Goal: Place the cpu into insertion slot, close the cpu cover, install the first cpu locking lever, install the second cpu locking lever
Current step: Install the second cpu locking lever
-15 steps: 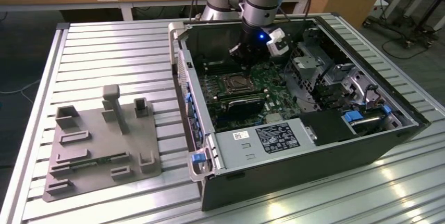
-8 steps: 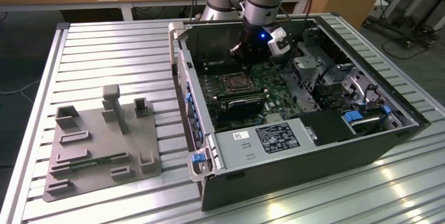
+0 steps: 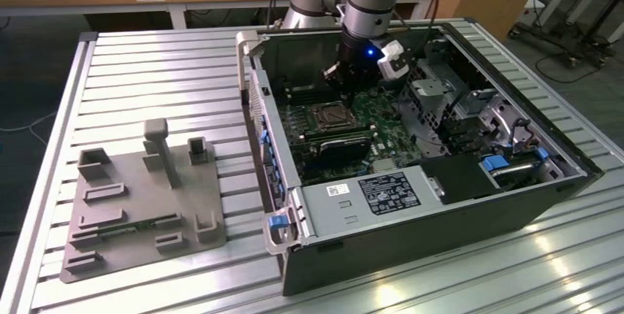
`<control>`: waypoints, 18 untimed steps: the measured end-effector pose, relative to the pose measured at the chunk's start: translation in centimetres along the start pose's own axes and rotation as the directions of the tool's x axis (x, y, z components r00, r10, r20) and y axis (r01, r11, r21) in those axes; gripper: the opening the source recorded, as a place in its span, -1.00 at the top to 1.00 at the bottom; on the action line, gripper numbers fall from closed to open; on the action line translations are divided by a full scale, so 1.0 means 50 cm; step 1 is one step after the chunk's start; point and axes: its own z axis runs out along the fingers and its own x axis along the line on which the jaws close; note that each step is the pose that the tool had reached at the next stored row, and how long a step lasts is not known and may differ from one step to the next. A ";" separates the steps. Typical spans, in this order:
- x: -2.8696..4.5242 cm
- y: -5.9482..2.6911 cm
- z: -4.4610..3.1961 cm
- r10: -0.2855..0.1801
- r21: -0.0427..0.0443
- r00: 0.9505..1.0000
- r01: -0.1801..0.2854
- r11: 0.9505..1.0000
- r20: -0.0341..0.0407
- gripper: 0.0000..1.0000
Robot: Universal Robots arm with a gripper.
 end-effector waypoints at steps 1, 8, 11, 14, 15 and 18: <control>0.000 -0.001 -0.002 -0.001 0.000 1.000 0.001 1.000 0.000 0.80; 0.000 -0.004 -0.013 -0.003 0.000 1.000 0.003 1.000 0.000 0.80; 0.000 -0.006 -0.014 -0.003 0.000 1.000 0.003 1.000 0.000 0.80; 0.000 -0.007 -0.014 -0.003 0.000 1.000 0.003 1.000 0.000 0.80; 0.000 -0.007 -0.014 -0.003 0.000 1.000 0.003 1.000 0.000 0.80; 0.000 -0.007 -0.015 -0.003 0.001 1.000 0.003 1.000 0.000 0.80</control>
